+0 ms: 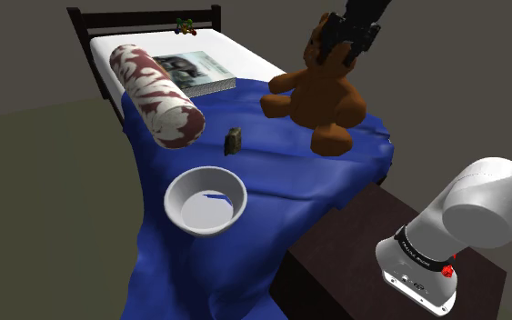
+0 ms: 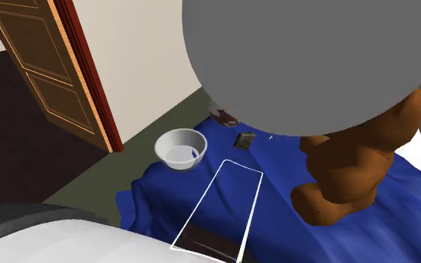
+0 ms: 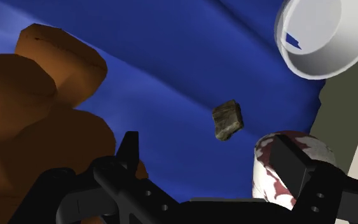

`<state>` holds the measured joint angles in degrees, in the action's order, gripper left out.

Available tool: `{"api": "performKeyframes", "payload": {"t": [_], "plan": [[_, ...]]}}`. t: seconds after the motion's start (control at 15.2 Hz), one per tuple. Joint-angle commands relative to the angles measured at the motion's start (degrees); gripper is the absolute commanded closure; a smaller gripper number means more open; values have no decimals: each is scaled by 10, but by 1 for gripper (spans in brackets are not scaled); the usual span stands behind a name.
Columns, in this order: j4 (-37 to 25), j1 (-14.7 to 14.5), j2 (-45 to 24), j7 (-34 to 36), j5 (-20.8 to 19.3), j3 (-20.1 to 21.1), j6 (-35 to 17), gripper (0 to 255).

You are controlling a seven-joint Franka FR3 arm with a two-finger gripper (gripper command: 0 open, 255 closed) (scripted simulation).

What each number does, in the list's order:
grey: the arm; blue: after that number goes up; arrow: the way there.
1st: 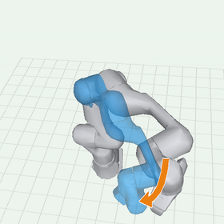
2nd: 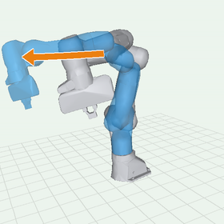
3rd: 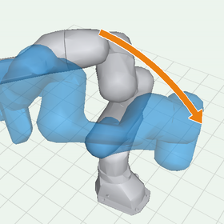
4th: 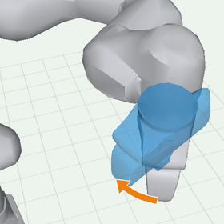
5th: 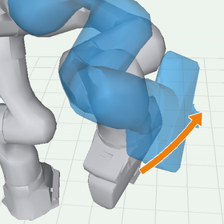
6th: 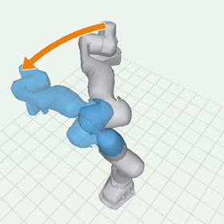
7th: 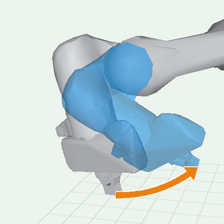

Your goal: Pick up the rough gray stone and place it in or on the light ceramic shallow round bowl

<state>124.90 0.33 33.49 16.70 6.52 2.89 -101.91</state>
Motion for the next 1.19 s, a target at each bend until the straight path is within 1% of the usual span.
{"api": "performKeyframes", "payload": {"t": [0.0,0.33,0.59,0.86,1.12], "plan": [[-9,3,-40,35,0,19,-15,0],[-65,10,-154,119,-9,56,-34,0],[-122,12,-251,186,-23,78,-39,0],[-189,8,-351,250,-41,89,-36,0],[-268,-1,-453,308,-57,91,-23,0]]}}
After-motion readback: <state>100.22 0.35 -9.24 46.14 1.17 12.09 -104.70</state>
